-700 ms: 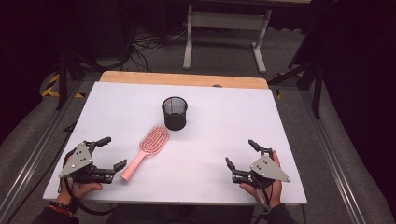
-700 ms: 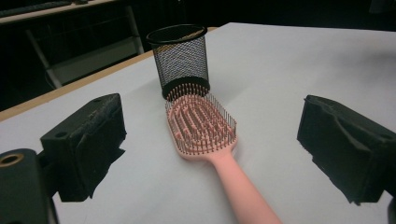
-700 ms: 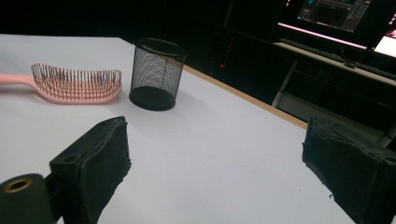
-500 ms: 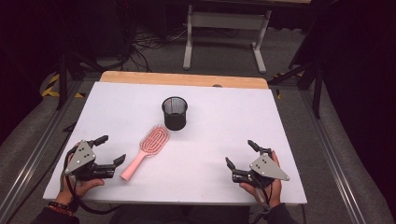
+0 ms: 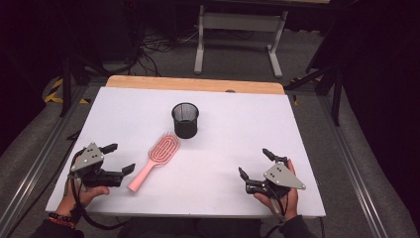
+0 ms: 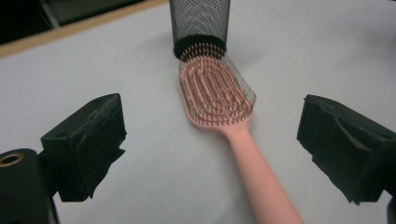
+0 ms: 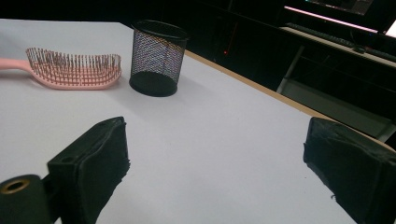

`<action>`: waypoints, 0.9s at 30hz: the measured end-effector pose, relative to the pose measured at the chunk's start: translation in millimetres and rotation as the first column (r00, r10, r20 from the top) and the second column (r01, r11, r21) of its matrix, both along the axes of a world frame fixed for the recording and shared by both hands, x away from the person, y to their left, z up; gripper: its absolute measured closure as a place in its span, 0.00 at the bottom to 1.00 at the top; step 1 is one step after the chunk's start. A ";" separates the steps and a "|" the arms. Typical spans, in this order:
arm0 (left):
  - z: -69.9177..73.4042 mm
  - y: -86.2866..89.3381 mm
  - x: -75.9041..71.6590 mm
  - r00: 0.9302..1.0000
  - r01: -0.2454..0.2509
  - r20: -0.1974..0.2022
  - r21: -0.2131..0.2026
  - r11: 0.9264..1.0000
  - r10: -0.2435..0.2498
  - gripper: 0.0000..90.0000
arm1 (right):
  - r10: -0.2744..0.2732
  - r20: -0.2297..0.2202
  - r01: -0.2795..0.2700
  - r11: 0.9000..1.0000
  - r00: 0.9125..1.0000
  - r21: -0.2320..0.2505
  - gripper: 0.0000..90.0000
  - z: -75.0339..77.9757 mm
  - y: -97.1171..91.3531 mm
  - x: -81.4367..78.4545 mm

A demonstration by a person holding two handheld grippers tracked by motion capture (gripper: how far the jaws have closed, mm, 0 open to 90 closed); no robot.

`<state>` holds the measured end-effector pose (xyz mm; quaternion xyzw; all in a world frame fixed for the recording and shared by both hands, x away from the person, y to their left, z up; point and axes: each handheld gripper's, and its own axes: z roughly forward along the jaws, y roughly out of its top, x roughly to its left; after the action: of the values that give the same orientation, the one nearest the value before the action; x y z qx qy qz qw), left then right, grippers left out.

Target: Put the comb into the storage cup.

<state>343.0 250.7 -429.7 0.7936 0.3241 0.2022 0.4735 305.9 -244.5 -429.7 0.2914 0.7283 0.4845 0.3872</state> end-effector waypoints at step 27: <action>-17.2 -94.9 67.3 0.864 0.093 -0.484 0.419 0.903 0.136 0.31 | 0.047 -0.073 -0.049 0.998 0.996 -0.036 0.10 -8.0 3.7 8.0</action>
<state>410.3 155.8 -447.0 0.8992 0.3924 0.0602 0.1841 313.9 -240.7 -437.7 0.2839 0.7576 0.4691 0.3542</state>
